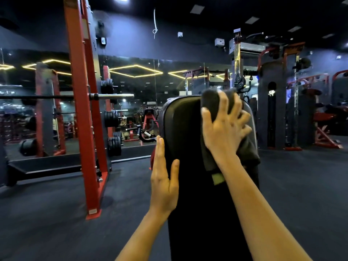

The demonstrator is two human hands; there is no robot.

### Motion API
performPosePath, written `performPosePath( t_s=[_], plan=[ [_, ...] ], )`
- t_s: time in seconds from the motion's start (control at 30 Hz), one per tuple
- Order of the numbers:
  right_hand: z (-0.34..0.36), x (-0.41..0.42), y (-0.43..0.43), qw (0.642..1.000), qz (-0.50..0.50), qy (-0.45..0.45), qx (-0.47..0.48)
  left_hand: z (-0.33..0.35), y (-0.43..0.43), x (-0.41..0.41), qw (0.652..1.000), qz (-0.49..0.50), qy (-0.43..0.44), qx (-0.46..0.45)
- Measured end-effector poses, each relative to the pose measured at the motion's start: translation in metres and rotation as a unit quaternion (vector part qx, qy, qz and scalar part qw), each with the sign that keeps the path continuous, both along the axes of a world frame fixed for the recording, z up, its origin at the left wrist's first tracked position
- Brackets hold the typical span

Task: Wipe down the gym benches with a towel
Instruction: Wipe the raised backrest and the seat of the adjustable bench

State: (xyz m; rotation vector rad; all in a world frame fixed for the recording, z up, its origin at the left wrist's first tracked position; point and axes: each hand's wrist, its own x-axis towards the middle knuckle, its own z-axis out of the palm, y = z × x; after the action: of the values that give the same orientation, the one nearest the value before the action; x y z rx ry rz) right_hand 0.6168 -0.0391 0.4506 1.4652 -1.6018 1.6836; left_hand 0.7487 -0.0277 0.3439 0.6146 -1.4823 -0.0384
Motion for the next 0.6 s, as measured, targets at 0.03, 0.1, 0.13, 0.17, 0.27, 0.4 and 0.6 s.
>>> performPosePath(
  t_s=[0.03, 0.1, 0.13, 0.17, 0.27, 0.4, 0.6],
  plan=[
    [0.005, 0.012, 0.003, 0.999, -0.001, 0.050, -0.015, -0.002, -0.001, -0.001, 1.000, 0.002, 0.001, -0.002],
    [-0.002, 0.031, 0.007, 0.984, 0.006, 0.164, -0.064, -0.007, -0.001, -0.001, 1.000, -0.004, 0.002, -0.002],
    [-0.015, 0.037, 0.009, 0.974, 0.007, 0.211, -0.083, -0.010, 0.000, -0.001, 1.000, -0.018, 0.004, 0.004],
    [-0.030, 0.040, 0.011, 0.963, 0.010, 0.248, -0.101, -0.014, 0.001, 0.000, 0.999, -0.035, 0.006, 0.010],
    [-0.073, 0.027, 0.015, 0.937, 0.016, 0.314, -0.150, -0.030, 0.005, 0.005, 0.997, -0.065, 0.015, 0.027],
    [-0.070, 0.013, 0.013, 0.972, 0.013, 0.205, -0.116, -0.048, 0.009, 0.009, 0.998, -0.058, -0.005, 0.028],
    [-0.061, 0.042, 0.018, 0.979, 0.007, 0.180, -0.099, -0.058, 0.012, 0.005, 0.995, -0.081, 0.043, 0.049]
  ],
)
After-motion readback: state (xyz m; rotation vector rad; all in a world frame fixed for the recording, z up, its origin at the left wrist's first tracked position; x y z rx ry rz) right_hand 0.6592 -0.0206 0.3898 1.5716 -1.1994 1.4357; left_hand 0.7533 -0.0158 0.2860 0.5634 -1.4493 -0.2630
